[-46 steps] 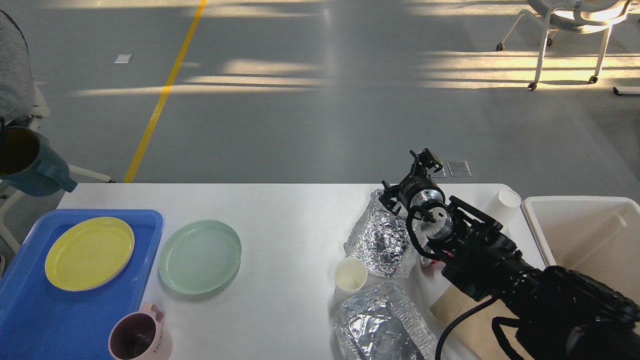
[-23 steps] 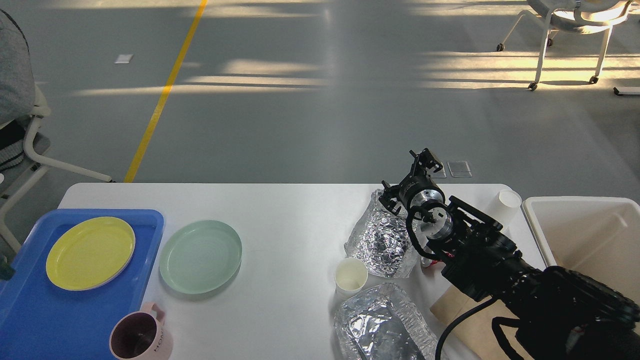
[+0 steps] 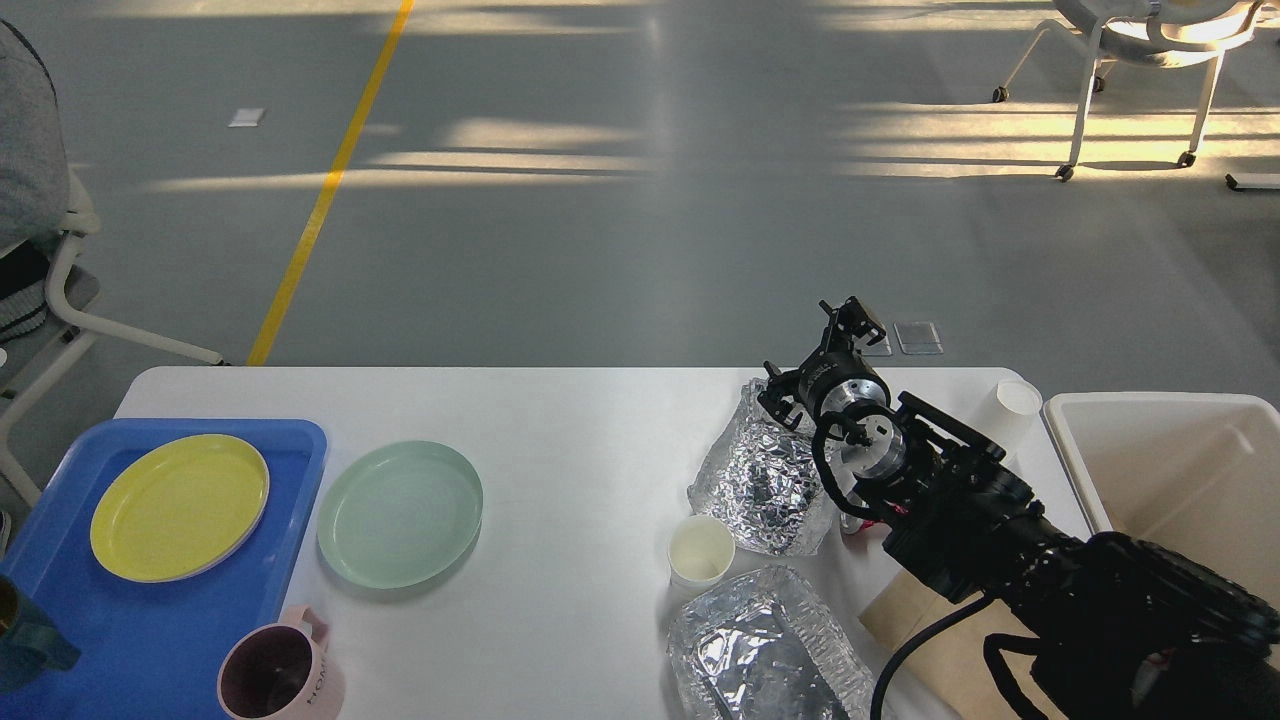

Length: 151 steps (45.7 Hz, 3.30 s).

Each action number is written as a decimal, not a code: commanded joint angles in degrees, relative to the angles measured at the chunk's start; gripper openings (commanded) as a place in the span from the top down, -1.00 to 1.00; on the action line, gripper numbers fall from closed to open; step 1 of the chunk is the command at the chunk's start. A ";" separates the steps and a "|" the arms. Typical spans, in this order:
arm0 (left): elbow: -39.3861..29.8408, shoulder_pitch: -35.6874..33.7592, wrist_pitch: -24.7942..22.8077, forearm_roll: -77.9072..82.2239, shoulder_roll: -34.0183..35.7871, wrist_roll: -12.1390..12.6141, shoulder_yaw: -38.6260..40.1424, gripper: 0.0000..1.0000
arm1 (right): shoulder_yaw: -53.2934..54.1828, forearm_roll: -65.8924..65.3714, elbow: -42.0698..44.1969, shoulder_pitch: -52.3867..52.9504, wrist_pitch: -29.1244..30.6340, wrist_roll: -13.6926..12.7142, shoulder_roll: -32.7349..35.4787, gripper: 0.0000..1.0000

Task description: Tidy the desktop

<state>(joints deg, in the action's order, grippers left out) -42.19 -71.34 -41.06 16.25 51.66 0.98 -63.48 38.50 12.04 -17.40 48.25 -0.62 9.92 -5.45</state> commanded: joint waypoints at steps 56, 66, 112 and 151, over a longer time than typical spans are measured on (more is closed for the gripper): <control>-1.49 -2.75 -2.96 0.80 5.90 0.16 1.07 -0.45 | 0.00 0.00 0.00 0.00 0.00 0.01 0.00 -1.00; -3.69 -12.50 -9.56 1.68 8.63 0.43 1.07 -0.47 | 0.00 0.00 0.00 0.00 0.00 0.01 0.00 -1.00; -6.23 -59.43 -13.94 0.62 -21.16 0.60 -1.83 -0.76 | 0.00 0.00 0.00 0.00 0.00 0.01 0.00 -1.00; -26.28 -86.96 -13.94 0.53 -26.00 -0.19 -1.83 -0.76 | 0.00 0.00 0.00 -0.09 0.00 0.01 0.00 -1.00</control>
<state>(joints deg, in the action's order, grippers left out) -67.27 -160.08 -55.01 16.79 25.98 0.57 -65.06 38.50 12.06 -17.40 48.17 -0.62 9.93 -5.45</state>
